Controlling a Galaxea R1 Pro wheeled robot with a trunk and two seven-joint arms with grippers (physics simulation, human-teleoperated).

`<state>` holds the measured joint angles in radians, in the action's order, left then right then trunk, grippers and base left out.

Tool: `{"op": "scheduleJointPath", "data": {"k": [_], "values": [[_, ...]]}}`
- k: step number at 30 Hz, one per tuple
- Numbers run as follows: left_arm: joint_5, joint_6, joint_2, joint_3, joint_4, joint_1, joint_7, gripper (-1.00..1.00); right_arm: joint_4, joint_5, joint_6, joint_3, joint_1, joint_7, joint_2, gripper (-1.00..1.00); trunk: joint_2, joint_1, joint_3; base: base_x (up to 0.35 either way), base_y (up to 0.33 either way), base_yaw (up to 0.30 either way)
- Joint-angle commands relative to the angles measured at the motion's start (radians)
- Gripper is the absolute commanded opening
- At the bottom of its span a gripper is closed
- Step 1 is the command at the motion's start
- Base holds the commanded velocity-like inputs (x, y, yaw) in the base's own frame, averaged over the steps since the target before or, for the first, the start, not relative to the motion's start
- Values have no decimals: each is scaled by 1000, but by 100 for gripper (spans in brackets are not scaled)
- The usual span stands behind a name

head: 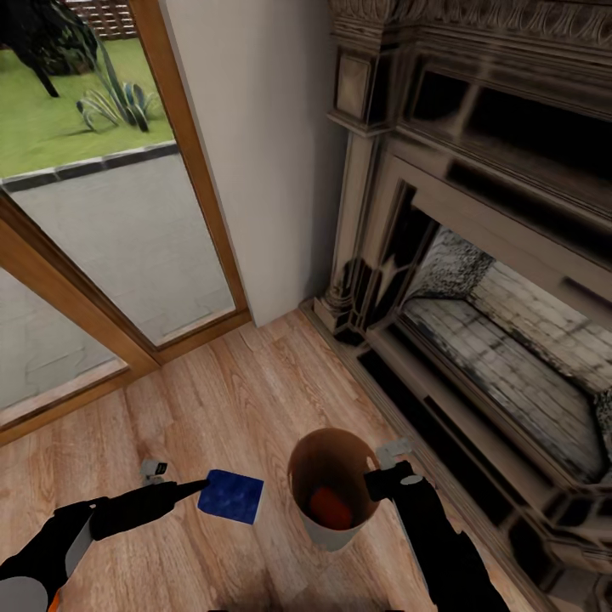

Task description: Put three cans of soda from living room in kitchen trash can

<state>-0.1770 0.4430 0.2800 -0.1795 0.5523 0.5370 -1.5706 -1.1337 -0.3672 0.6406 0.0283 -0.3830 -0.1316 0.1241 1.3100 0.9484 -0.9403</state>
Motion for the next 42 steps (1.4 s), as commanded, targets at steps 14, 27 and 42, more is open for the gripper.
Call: {"op": "scheduleJointPath", "data": {"k": [14,27,42], "values": [[-34,-2,-6,5,3,0,0,-100,91,7,-95,-2,-1,-3,0,-100,0,0,0,0,0,0],[-43,41,-31,6,51,0,0,-100,95,6,-106,-2,-2,-2,0,-100,0,0,0,0,0,0],[-44,42,-48,7,66,0,0,-100,178,9,-199,-5,-2,-1,-4,-100,0,0,0,0,0,0]]}}
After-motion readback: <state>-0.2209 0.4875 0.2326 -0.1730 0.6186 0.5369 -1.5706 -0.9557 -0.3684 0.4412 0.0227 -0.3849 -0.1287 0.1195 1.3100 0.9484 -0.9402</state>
